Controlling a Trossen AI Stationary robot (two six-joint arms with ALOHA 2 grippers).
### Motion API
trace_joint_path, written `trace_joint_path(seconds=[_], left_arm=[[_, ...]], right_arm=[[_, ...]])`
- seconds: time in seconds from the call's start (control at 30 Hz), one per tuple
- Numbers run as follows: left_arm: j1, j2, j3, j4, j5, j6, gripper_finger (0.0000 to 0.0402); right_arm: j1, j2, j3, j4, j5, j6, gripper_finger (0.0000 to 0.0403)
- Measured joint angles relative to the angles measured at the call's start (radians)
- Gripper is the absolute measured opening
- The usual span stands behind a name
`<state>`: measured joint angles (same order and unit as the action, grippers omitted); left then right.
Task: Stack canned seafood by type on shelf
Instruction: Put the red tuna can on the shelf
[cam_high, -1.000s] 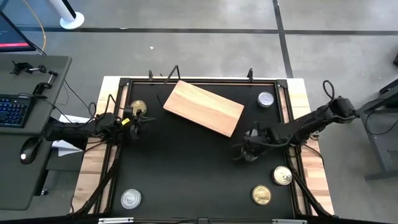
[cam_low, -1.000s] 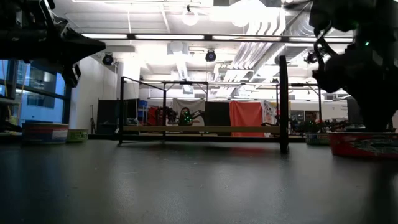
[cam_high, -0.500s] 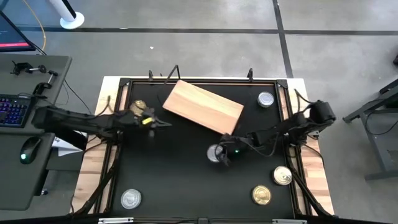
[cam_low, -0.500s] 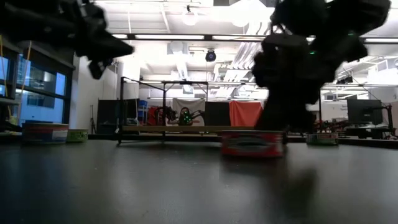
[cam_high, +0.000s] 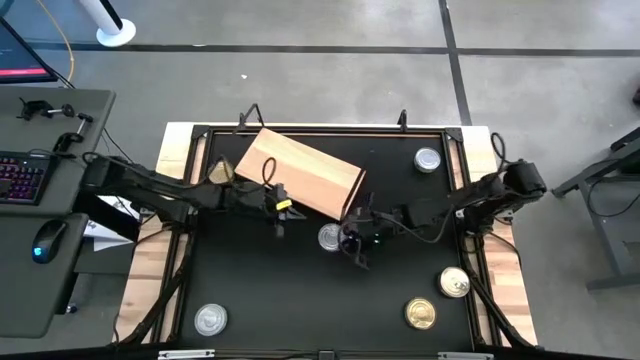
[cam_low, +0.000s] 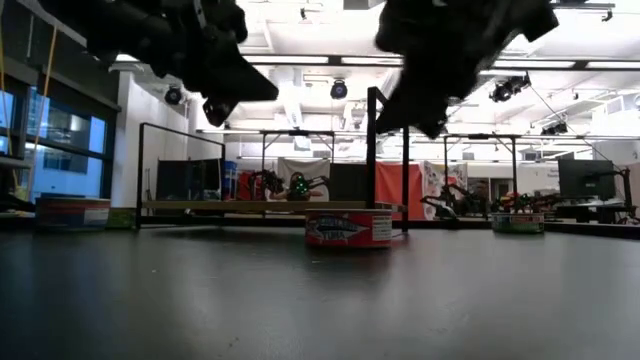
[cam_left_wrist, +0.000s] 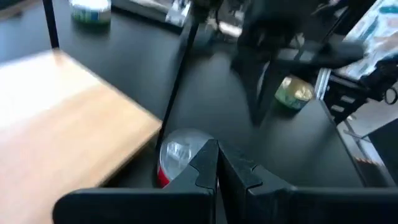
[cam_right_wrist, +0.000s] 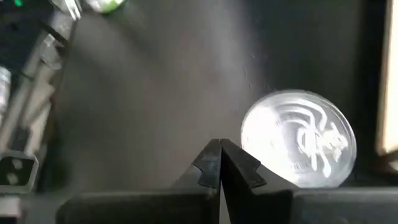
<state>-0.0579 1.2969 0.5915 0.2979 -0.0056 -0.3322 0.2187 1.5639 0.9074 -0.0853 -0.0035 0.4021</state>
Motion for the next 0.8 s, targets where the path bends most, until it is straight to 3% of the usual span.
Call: trace_joint_path(seconds=[0.2, 0.33, 0.5, 0.67, 0.8], left_arm=[[-0.041, 0.099, 0.001, -0.039, -0.073, -0.072, 0.0000], [-0.042, 0.181, 0.015, -0.068, -0.125, -0.094, 0.0000], [0.009, 0.272, 0.067, -0.147, -0.245, -0.001, 0.0000], [0.071, 0.354, 0.129, -0.241, -0.284, 0.097, 0.0000], [0.104, 0.418, 0.162, -0.226, -0.288, 0.185, 0.0000]], right_arm=[[0.035, -0.106, -0.059, -0.236, 0.088, 0.020, 0.0000], [0.052, -0.173, -0.108, -0.286, 0.121, 0.128, 0.0000], [0.098, -0.260, -0.111, -0.300, 0.254, 0.307, 0.0000], [0.138, -0.310, -0.110, -0.285, 0.398, 0.476, 0.0000], [0.149, -0.310, -0.090, -0.274, 0.439, 0.551, 0.0000]])
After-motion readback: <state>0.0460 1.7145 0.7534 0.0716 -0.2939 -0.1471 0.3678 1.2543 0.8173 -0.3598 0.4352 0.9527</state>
